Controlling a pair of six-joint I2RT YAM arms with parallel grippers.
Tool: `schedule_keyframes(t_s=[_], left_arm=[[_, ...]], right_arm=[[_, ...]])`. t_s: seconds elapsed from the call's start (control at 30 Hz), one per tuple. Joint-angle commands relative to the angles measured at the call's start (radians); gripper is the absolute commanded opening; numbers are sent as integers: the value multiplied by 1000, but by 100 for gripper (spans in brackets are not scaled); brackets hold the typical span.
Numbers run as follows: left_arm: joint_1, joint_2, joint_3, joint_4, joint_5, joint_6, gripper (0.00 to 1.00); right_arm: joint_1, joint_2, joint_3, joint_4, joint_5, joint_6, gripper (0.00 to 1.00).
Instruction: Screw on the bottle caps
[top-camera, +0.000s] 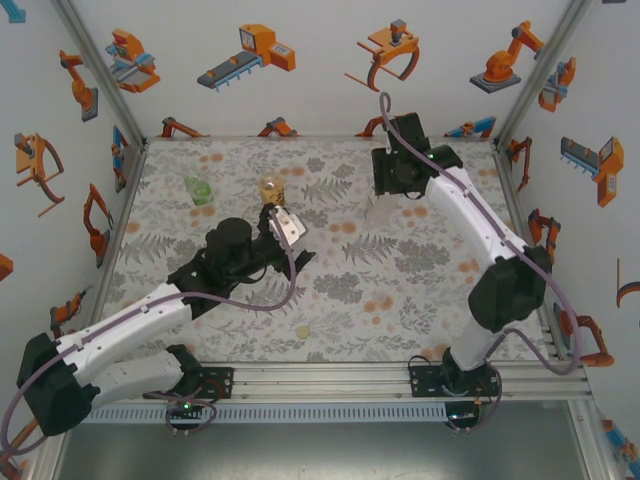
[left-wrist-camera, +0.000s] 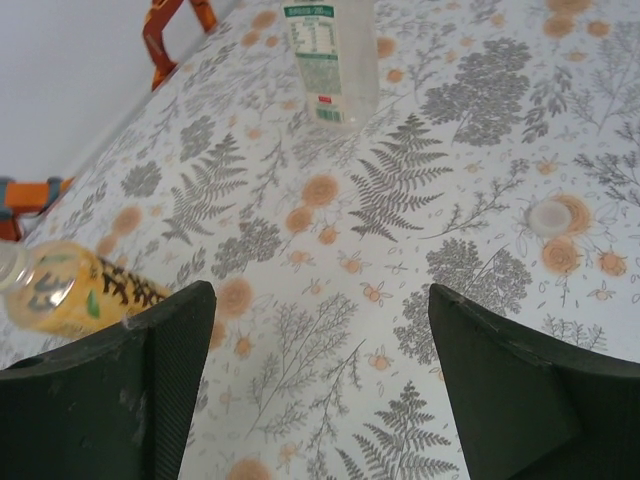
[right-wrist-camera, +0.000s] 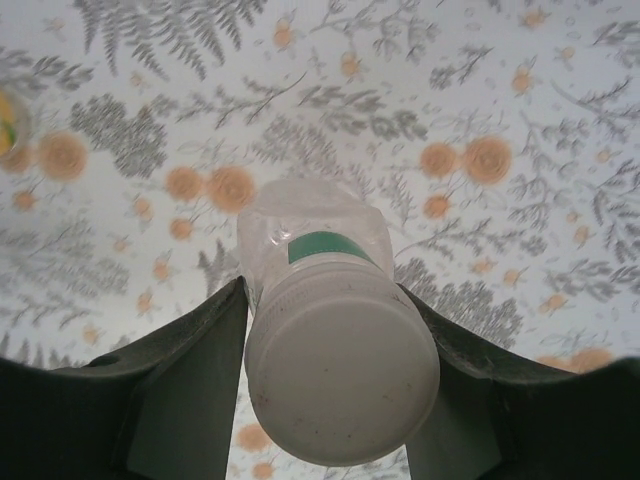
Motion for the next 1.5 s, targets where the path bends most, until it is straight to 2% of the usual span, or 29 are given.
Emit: schedule_keyframes(t_s=[0.0,0.33,0.5,0.67,0.83,1.1,1.47], left_arm=[[22,-66,-25,-54,-74,-80,80],[37,-246,-81,-180,-167,-102,81],[38,-284,-79,-228,-177,-93,81],[39,-295,-89,-212,-181,-88,81],[41,-277,-84,-201,-173,-83,81],[41,-293,-84,-206,-168,-103,82],[44,-312,-73,-234,-207,-105,84]], right_arm=[[-40,86,115,-40,12,-79,33],[-108,350,396,-98,17,-129,32],[-114,407,439,-107,47,-140,34],[-121,418,428,-107,39,-125,37],[-123,412,403,-106,40,-112,47],[-122,408,386,-98,29,-104,56],[-122,360,416,-114,22,-106,58]])
